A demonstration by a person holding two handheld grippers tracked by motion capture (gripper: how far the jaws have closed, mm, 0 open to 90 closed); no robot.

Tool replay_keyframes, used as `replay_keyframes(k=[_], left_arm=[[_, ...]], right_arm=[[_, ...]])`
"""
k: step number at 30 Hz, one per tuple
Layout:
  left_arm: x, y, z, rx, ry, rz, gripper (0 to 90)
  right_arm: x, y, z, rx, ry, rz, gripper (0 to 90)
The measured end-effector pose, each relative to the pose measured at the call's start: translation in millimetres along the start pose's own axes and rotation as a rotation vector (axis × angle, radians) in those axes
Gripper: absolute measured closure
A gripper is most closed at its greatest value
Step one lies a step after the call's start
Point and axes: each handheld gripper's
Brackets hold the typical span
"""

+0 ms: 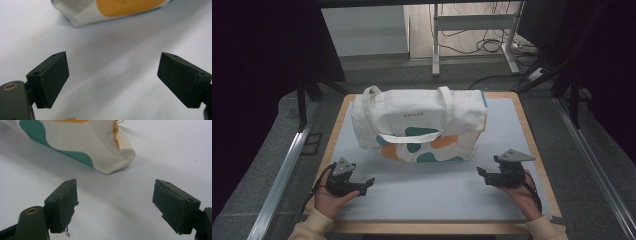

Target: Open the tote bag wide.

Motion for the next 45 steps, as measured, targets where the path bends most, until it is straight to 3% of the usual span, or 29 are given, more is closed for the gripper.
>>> replay_keyframes(k=[3, 11, 14, 16, 22, 23, 25, 30, 37, 45], left_arm=[[0.4, 1.3, -1.3, -0.011, -0.019, 0.008, 10.8], [2.9, -0.3, -1.9, -0.007, -0.009, 0.023, 11.5], [-2.9, -3.8, 0.9, 0.006, -0.011, 0.009, 12.2], [-4.9, -5.6, 2.2, 0.011, -0.008, 0.004, 12.5], [-8.6, -10.7, 5.2, 0.019, 0.002, -0.004, 15.1], [-7.8, -11.5, 6.1, 0.028, 0.012, -0.017, 17.3], [-7.6, -11.7, 7.1, 0.031, 0.021, -0.026, 19.6], [-6.8, -9.0, 10.2, 0.003, 0.022, -0.02, 21.8], [-2.7, -8.9, 9.1, -0.014, 0.058, 0.036, 23.7], [7.7, -7.1, 15.5, 0.018, 0.071, 0.031, 26.7]], right_arm=[[-4.5, -3.4, -0.5, 0.022, -0.014, 0.004, 20.1], [-1.8, -5.9, 0.6, -0.018, -0.016, -0.013, 20.9], [1.7, -5.7, -5.6, 0.022, -0.031, -0.051, 21.1], [2.5, -5.4, -6.6, 0.023, -0.031, -0.055, 21.1], [9.7, 0.4, -9.3, -0.014, -0.018, -0.059, 22.4], [10.6, 2.3, -9.9, -0.048, -0.022, -0.033, 22.7], [11.8, 2.0, -9.8, -0.069, -0.023, -0.009, 23.5], [14.0, 0.1, -9.5, -0.038, -0.013, -0.024, 23.6], [13.6, 0.8, -8.0, -0.031, -0.001, -0.029, 24.6], [15.6, -0.7, -4.2, -0.023, 0.013, -0.023, 24.7]])
Point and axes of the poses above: each handheld gripper's, and its own axes: x roughly backward along the jaws, z roughly out of its top, y roughly to its right, and after that the axes turned 14 degrees about -x, right-handed
